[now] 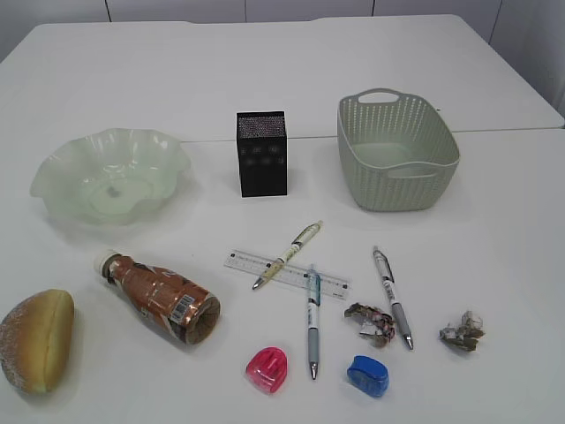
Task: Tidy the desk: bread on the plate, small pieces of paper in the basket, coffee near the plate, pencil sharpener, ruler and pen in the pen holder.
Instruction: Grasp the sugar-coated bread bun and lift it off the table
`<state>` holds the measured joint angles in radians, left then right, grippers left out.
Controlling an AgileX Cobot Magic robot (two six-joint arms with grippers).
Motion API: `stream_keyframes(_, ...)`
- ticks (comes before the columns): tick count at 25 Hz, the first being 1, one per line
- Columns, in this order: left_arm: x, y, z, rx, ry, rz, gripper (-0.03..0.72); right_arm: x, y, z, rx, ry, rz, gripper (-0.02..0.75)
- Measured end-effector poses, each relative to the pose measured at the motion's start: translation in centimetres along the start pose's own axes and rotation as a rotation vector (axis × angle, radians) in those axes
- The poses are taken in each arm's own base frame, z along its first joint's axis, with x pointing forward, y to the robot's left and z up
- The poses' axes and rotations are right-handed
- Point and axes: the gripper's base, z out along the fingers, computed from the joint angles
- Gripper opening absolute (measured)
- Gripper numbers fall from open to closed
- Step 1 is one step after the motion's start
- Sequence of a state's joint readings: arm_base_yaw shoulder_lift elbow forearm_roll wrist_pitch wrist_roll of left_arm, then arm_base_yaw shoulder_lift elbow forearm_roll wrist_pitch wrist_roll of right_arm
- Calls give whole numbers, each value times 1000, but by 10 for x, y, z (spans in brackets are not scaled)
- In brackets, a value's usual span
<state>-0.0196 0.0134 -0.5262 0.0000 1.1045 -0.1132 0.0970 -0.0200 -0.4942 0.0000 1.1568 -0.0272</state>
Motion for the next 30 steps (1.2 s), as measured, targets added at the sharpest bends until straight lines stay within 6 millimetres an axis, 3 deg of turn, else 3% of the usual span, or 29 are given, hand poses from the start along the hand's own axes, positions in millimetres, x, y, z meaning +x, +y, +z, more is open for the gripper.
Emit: stream_keyframes(30,0,0,0,0,0,0,307,0,0,0,0,0,0,260)
